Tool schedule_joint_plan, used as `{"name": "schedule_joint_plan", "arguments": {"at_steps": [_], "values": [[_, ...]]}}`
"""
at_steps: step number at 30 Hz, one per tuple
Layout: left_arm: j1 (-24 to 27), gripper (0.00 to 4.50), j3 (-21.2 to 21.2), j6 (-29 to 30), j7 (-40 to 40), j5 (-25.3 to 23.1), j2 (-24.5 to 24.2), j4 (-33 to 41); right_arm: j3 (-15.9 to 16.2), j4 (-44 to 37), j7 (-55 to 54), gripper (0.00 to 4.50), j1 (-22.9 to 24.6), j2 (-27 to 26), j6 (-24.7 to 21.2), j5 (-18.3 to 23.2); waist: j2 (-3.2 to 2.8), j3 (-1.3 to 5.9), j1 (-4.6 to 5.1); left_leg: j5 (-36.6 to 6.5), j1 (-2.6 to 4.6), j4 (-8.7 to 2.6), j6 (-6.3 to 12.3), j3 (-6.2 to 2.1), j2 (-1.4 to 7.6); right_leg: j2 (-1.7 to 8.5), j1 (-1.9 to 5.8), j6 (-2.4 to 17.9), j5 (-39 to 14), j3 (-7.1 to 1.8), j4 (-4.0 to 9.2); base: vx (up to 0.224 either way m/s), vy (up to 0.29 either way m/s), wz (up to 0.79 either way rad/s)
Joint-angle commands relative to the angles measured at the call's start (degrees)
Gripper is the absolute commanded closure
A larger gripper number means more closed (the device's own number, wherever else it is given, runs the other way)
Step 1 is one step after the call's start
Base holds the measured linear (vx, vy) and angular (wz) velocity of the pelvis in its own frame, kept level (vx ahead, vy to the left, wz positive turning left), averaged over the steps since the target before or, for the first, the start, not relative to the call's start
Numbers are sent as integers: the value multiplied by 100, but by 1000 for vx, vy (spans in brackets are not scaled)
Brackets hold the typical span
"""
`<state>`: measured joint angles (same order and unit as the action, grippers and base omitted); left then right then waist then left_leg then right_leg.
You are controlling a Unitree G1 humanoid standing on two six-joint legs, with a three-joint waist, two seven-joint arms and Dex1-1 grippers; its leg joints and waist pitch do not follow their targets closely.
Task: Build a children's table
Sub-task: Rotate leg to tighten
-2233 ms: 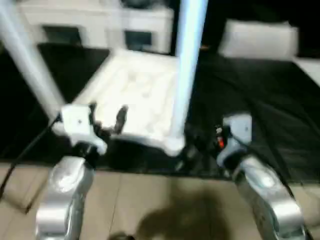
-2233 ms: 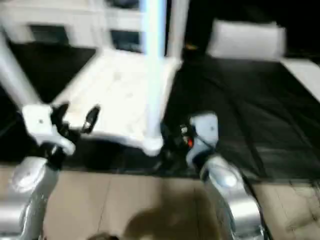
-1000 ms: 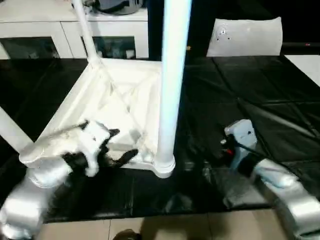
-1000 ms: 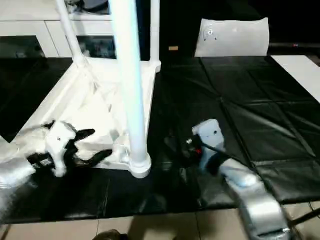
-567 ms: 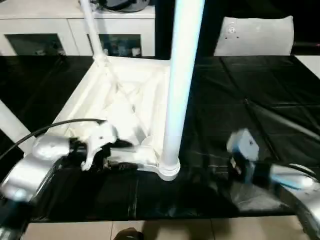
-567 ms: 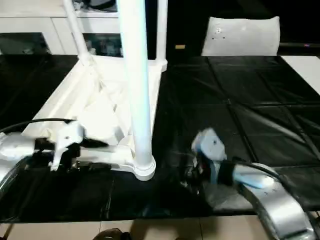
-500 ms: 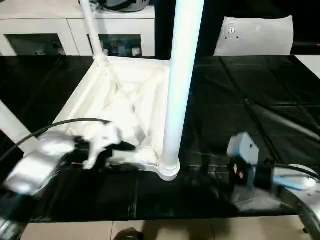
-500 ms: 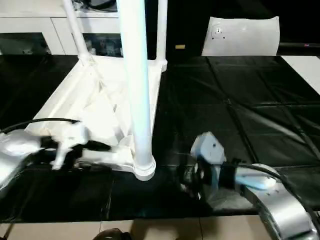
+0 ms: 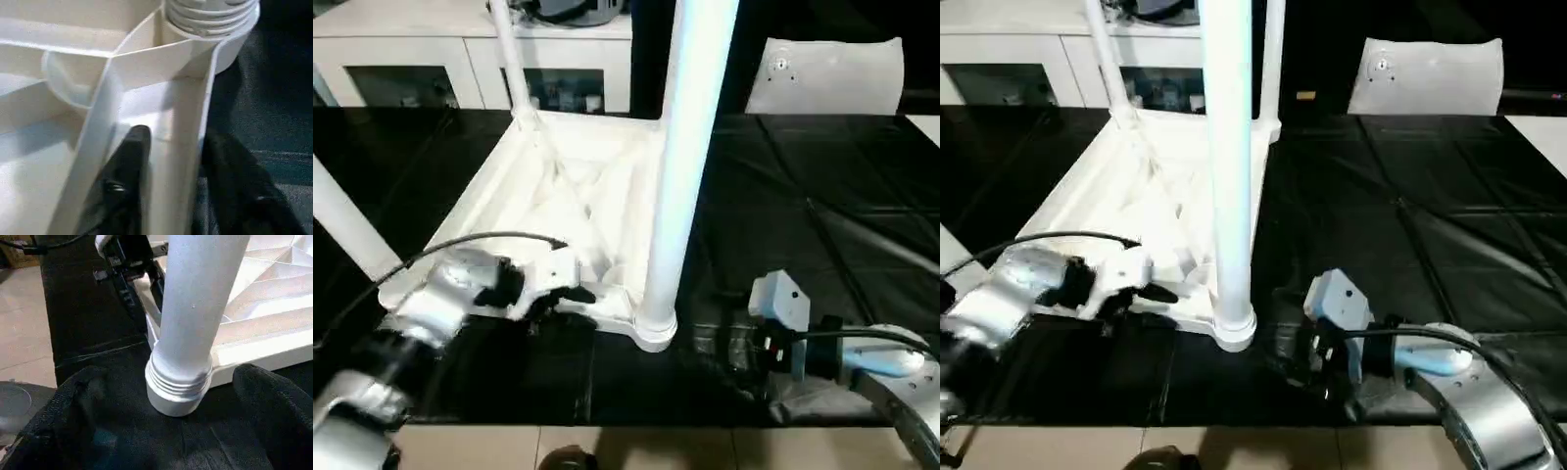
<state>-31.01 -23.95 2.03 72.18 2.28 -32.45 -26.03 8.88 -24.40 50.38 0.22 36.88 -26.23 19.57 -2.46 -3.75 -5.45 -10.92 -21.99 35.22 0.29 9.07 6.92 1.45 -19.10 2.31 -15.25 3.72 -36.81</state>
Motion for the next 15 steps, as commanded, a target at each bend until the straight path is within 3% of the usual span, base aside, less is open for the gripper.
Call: {"name": "schedule_joint_plan", "arguments": {"at_steps": [1,2,11,13,15], "values": [[-152,295,-5,-102,-34,-89,28,-88,-2,-119,-8,0,35,37,28,-34,-45,348,-15,-1314,148,-474,131,-353,778,968,106,1197,-280,-468,511,0,0,0],[-179,322,-21,-139,-1,-96,55,-145,-2,-128,-14,0,45,40,27,-32,-43,345,-20,-1327,141,-474,127,-355,781,973,112,1196,-332,-471,520,0,0,0],[-394,381,-31,-458,305,-100,273,-694,-17,-160,-43,0,116,58,49,-32,-53,350,-61,-1438,157,-490,92,-361,799,979,84,1137,-651,-478,535,0,0,0],[-395,420,-25,-454,337,-79,286,-704,-18,-166,-44,0,124,61,52,-31,-54,349,-76,-1393,146,-478,100,-357,791,993,87,1137,-684,-482,542,0,0,0],[-400,429,-2,-432,451,-19,334,-766,-25,-165,-37,0,129,68,55,-20,-51,351,-82,-1335,137,-481,129,-355,788,987,91,1104,-695,-477,552,0,0,0]]}}
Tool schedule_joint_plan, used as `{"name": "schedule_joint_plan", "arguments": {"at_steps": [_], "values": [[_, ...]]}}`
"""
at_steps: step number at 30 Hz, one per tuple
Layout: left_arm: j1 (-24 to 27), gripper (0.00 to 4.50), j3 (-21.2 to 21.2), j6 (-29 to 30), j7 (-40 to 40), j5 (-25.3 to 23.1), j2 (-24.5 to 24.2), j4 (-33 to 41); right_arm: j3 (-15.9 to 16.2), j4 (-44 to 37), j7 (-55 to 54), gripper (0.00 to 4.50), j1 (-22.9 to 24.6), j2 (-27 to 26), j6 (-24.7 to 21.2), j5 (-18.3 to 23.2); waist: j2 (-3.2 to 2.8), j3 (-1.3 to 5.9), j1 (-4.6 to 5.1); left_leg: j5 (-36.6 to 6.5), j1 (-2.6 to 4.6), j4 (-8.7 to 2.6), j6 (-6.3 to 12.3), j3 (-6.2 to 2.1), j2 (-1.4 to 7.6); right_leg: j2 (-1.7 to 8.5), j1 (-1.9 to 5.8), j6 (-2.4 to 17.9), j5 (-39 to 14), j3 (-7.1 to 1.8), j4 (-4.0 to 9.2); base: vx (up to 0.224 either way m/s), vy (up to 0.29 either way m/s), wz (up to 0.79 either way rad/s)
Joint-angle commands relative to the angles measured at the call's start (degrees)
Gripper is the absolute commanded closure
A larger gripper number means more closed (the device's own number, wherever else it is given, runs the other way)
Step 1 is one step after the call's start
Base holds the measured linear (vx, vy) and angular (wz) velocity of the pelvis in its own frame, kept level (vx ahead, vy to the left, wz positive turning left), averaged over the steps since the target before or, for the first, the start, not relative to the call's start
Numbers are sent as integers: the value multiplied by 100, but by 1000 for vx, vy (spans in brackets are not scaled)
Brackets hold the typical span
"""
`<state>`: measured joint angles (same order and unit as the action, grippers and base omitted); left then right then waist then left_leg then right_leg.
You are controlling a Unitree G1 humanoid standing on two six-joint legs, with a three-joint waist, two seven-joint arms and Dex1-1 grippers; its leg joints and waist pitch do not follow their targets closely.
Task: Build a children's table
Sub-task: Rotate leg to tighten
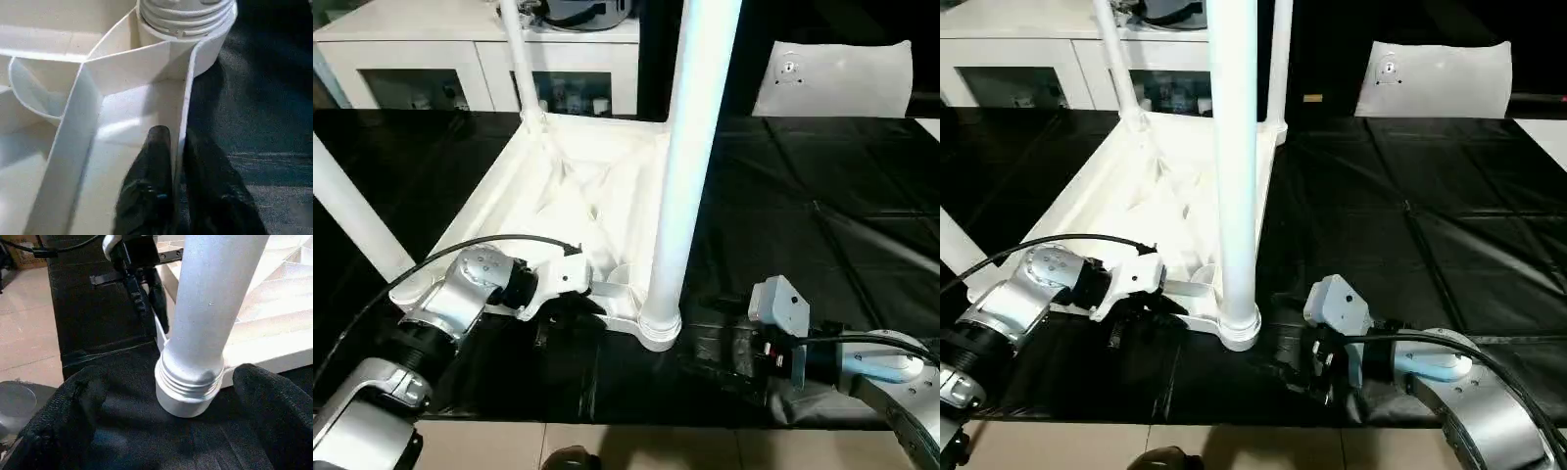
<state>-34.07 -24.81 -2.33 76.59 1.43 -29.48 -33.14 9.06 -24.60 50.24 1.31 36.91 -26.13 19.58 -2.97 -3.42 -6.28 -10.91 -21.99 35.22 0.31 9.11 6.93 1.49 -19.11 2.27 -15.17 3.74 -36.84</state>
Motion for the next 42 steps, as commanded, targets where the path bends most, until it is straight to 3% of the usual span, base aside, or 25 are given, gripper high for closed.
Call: {"name": "schedule_joint_plan", "arguments": {"at_steps": [1,6,10,11,14,18,20,21,26,30,33,42], "values": [[-100,441,85,-4,59,72,51,-86,-52,-135,-19,0,14,67,48,-14,0,331,-2,-1273,135,-486,142,-360,799,978,98,1098,-602,-474,540,0,0,0],[-77,441,151,112,227,215,145,-56,-84,-60,-23,0,-26,57,80,-20,7,348,53,-1123,115,-479,256,-359,796,985,112,1196,-8,-456,476,0,0,0],[-24,441,221,313,353,408,238,95,-148,79,-83,0,-119,-14,124,-21,15,336,57,-1075,108,-456,277,-340,777,986,117,1180,-260,-460,520,0,0,0],[-19,441,227,302,349,411,248,118,-172,141,-85,0,-159,-32,133,-8,-23,334,51,-1113,118,-462,261,-354,793,982,107,1178,-337,-454,523,0,0,0],[10,441,230,208,255,315,230,150,-222,313,-39,0,-247,-41,197,10,0,336,72,-1199,124,-473,234,-353,802,980,107,1218,-288,-457,510,0,0,0],[124,441,171,79,155,146,141,293,-237,589,174,0,-368,7,434,6,26,335,78,-1045,99,-448,335,-333,780,978,120,1222,-199,-450,512,0,0,0],[198,441,225,204,-38,112,156,454,-218,662,330,0,-401,38,463,84,75,327,84,-1023,98,-458,380,-330,794,976,120,1205,-213,-442,507,0,0,0],[216,441,266,299,-103,126,178,506,-216,666,388,0,-403,46,433,144,47,325,88,-990,96,-455,417,-334,794,967,115,1209,-203,-437,502,0,0,0],[393,386,443,675,-36,393,139,988,-211,624,382,0,-373,17,369,224,76,305,102,-983,92,-462,438,-321,788,970,105,1206,-332,-441,520,0,0,0],[464,356,444,664,-194,356,172,1096,-172,653,376,0,-335,-13,428,175,71,268,99,-1139,103,-463,379,-314,767,957,83,1134,-800,-453,573,0,0,0],[505,356,341,900,-206,298,225,1147,-162,650,369,0,-283,-22,476,111,51,252,107,-1254,113,-488,316,-325,779,952,63,1072,-961,-464,589,0,0,0],[451,356,167,840,-422,-34,255,1014,-215,626,340,0,-235,10,508,82,53,278,113,-1050,97,-487,418,-323,774,949,90,1076,-561,-453,583,0,0,0]]}}
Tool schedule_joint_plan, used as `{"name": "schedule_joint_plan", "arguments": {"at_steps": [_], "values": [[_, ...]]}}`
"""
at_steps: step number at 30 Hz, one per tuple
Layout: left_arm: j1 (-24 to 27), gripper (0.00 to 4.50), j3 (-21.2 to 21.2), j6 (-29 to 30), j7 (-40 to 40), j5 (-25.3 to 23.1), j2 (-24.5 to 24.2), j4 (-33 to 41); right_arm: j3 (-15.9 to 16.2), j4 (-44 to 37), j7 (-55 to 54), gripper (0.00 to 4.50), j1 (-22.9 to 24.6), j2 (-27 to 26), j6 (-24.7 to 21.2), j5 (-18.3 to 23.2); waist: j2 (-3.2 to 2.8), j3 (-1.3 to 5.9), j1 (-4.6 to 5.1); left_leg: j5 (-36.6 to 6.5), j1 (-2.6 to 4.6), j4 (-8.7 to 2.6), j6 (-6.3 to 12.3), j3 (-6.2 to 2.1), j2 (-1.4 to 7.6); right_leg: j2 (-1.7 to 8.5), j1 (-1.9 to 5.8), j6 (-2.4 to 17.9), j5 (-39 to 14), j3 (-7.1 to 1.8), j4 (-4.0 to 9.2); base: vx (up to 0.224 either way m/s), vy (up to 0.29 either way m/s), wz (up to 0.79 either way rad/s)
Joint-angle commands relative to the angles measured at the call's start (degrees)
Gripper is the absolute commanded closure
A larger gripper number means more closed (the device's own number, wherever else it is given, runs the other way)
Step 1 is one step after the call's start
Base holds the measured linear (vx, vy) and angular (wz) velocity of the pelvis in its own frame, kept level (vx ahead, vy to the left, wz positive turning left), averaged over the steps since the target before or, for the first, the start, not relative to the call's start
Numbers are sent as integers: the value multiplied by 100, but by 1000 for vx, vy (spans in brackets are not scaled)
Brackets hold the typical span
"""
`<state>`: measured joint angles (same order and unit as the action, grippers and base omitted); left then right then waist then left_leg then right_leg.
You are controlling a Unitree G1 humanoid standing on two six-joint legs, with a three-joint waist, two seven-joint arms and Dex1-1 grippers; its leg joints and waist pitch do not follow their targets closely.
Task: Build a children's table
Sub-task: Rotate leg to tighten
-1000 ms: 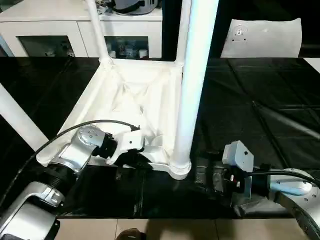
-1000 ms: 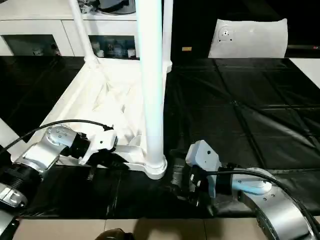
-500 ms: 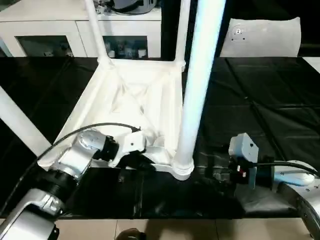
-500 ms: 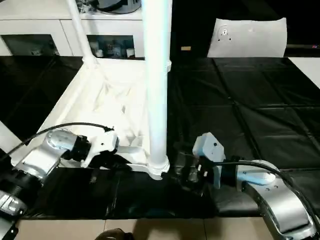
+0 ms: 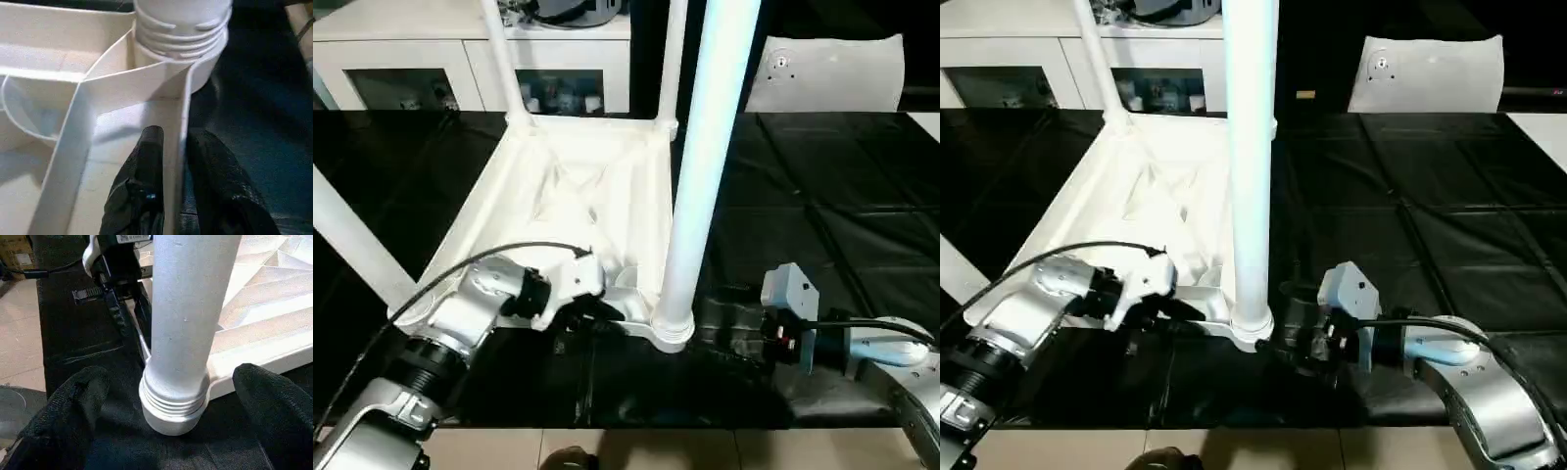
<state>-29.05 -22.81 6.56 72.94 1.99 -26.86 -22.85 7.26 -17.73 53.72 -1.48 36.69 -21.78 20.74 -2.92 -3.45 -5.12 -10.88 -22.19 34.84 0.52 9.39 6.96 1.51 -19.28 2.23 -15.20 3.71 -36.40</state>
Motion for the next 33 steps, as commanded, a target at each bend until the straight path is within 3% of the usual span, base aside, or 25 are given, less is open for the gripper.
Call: {"name": "schedule_joint_plan", "arguments": {"at_steps": [1,3,6,9,12,17,21,24,25,27,29,33], "values": [[-53,356,-24,-19,-42,-64,3,-24,-29,-56,-11,0,43,28,81,-42,47,284,-1,-1019,118,-449,418,-347,771,944,107,1085,-488,-447,536,0,0,0],[-45,356,34,-4,-21,7,39,-22,-26,-51,-17,0,40,19,90,-50,42,298,-2,-913,115,-446,469,-345,772,943,116,1096,-302,-439,520,0,0,0],[-27,390,89,8,76,118,70,3,-17,-21,-17,0,23,13,124,-71,42,308,-2,-820,115,-446,551,-344,781,940,117,1127,-9,-427,495,0,0,0],[-8,395,81,14,153,159,59,35,9,39,3,0,-16,10,184,-108,46,297,-6,-882,114,-442,551,-333,775,953,115,1118,-112,-429,514,0,0,0],[14,430,50,71,235,172,12,82,28,112,44,0,-89,4,235,-130,48,288,-2,-937,117,-453,507,-338,780,946,117,1118,-303,-428,527,0,0,0],[34,442,-45,-71,350,65,-92,87,88,334,183,0,-289,-76,378,-126,29,296,21,-873,110,-448,543,-340,770,945,116,1156,-113,-426,503,0,0,0],[3,450,-168,-671,490,-75,-120,47,301,986,759,39,-711,-199,795,-92,54,315,38,-715,100,-413,630,-319,771,935,124,1202,176,-415,487,0,0,0],[-27,450,-210,-806,584,-92,-135,51,388,1161,1012,65,-824,-182,870,-85,47,369,11,-381,80,-377,857,-322,784,912,127,1186,856,-384,376,0,0,0],[-42,450,-228,-858,698,-51,-141,99,450,1254,1187,74,-921,-179,880,-61,76,370,16,-313,81,-371,961,-319,791,908,108,1204,1075,-371,352,0,0,0],[-55,450,-241,-878,781,-22,-144,139,506,1337,1350,89,-1011,-176,860,-32,67,382,2,-246,65,-352,1050,-317,789,924,107,1213,1211,-353,318,0,0,0],[-93,450,-295,-956,899,-16,-163,148,605,1530,1630,100,-1186,-197,876,-4,74,369,-4,-308,56,-352,1061,-312,791,925,99,1209,1102,-347,327,0,0,0],[-131,450,-365,-993,1005,-54,-196,121,699,1849,1890,134,-1440,-275,859,48,47,346,-32,-547,91,-385,899,-314,826,919,73,1238,646,-351,365,0,0,0]]}}
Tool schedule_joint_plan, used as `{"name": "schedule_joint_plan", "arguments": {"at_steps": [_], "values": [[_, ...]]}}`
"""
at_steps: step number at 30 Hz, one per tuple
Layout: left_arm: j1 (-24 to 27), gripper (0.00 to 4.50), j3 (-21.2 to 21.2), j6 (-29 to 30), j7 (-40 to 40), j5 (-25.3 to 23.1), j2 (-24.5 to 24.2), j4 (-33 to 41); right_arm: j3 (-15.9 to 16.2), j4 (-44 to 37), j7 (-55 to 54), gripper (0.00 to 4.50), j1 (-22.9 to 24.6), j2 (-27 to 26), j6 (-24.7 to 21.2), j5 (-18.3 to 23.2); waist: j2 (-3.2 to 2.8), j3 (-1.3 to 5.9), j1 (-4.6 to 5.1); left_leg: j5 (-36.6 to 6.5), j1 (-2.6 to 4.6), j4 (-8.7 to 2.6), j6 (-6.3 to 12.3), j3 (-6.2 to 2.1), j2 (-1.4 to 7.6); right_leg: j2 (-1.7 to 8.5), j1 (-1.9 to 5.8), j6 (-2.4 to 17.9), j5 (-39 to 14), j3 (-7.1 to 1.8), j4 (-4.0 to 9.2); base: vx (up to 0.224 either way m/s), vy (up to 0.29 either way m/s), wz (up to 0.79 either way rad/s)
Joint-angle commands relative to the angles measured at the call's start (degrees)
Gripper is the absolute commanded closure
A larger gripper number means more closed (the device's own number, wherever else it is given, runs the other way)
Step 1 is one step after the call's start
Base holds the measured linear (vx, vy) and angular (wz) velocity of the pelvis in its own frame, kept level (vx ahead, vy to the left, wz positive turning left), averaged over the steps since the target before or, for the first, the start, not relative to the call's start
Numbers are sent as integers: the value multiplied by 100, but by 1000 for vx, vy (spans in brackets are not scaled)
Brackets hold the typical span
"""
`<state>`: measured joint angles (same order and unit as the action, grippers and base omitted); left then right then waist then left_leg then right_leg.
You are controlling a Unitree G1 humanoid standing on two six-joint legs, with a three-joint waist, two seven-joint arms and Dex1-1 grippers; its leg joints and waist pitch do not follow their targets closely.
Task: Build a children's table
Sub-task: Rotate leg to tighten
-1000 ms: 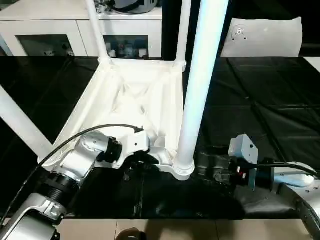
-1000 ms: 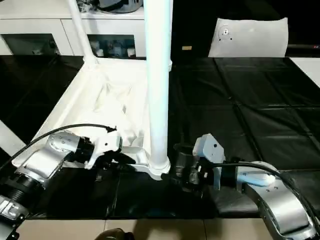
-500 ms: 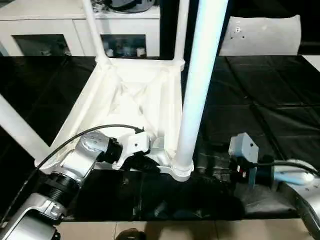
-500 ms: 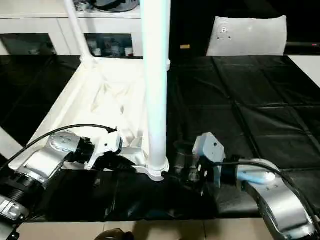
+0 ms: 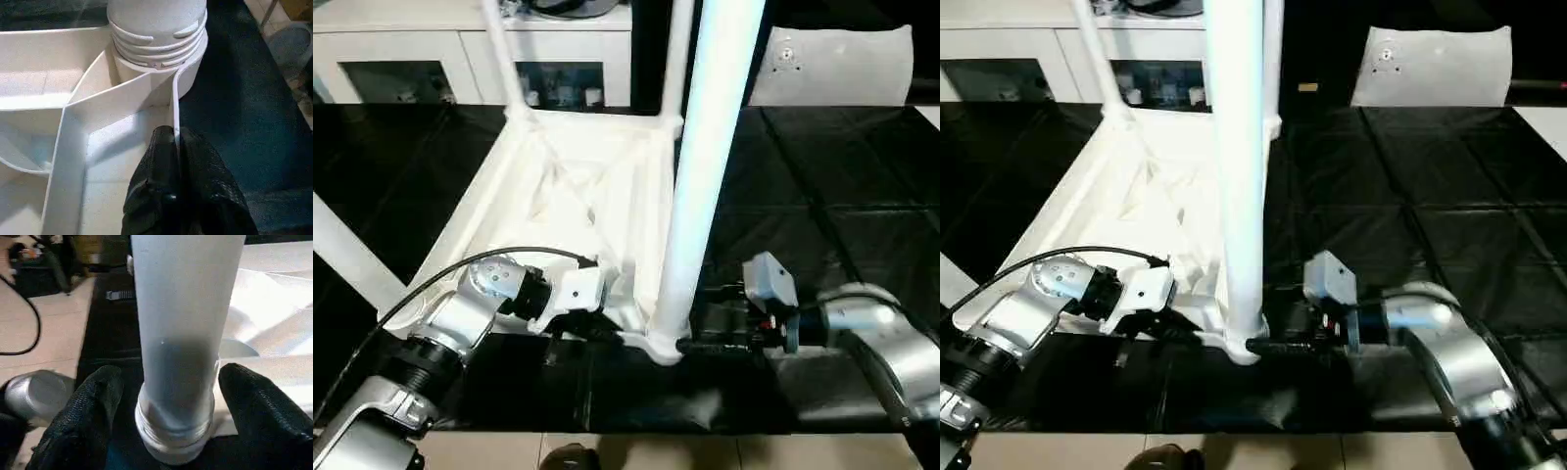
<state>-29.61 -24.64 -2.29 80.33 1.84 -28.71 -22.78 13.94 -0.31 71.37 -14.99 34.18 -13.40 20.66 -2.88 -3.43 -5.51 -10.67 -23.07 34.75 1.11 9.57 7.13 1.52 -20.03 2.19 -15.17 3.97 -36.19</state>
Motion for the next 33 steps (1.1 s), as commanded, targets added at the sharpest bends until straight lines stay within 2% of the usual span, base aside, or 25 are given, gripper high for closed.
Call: {"name": "schedule_joint_plan", "arguments": {"at_steps": [1,3,5,7,10,13,15,22,26,28,32,33], "values": [[-75,450,-180,-111,270,-39,-10,111,34,127,146,139,-101,-26,21,57,46,349,5,-567,178,-374,823,-330,801,919,151,1261,641,-374,338,0,0,0],[-80,450,-174,-112,297,-39,-8,95,58,243,274,146,-184,-44,4,73,48,333,-9,-603,177,-387,774,-327,806,927,144,1281,592,-382,344,0,0,0],[-85,450,-166,-130,315,-45,-8,66,80,341,355,175,-255,-62,30,68,53,338,-14,-599,177,-381,752,-320,795,933,148,1294,599,-383,340,0,0,0],[-87,450,-157,-135,336,-46,-5,36,83,448,437,178,-333,-107,-3,109,55,341,-17,-562,167,-376,759,-315,790,938,153,1290,633,-384,340,0,0,0],[-88,450,-163,-121,386,-12,-23,8,114,621,583,218,-472,-201,-43,171,52,348,-31,-497,167,-364,805,-312,787,934,151,1288,691,-374,335,0,0,0],[-87,450,-170,-73,422,-5,-35,2,154,711,683,226,-543,-268,-80,197,50,341,-32,-510,172,-376,816,-320,800,923,137,1283,669,-368,329,0,0,0],[-86,450,-152,-36,441,18,-34,1,168,717,752,248,-544,-295,-138,237,55,331,-42,-564,171,-385,782,-318,803,931,140,1283,592,-376,340,0,0,0],[-105,450,-81,128,446,89,-26,-4,207,594,882,260,-474,-380,-384,399,44,307,-67,-680,179,-410,703,-319,805,939,123,1288,429,-388,363,0,0,0],[-50,450,43,462,195,126,40,104,177,247,735,260,-289,-476,-813,685,14,275,-74,-773,191,-448,636,-338,830,937,116,1277,328,-401,379,0,0,0],[-7,450,134,608,2,176,113,200,145,-8,627,260,-127,-462,-1045,836,21,279,-82,-822,204,-455,606,-338,834,942,109,1273,312,-408,384,0,0,0],[72,450,273,1065,-356,287,292,532,58,-452,395,260,210,-447,-1422,1051,30,238,-90,-844,201,-476,565,-333,830,953,104,1241,225,-422,409,0,0,0],[108,450,284,1308,-522,274,359,679,62,-609,305,260,360,-441,-1438,1058,45,218,-94,-907,195,-480,528,-323,823,972,108,1184,-2,-437,448,0,0,0]]}}
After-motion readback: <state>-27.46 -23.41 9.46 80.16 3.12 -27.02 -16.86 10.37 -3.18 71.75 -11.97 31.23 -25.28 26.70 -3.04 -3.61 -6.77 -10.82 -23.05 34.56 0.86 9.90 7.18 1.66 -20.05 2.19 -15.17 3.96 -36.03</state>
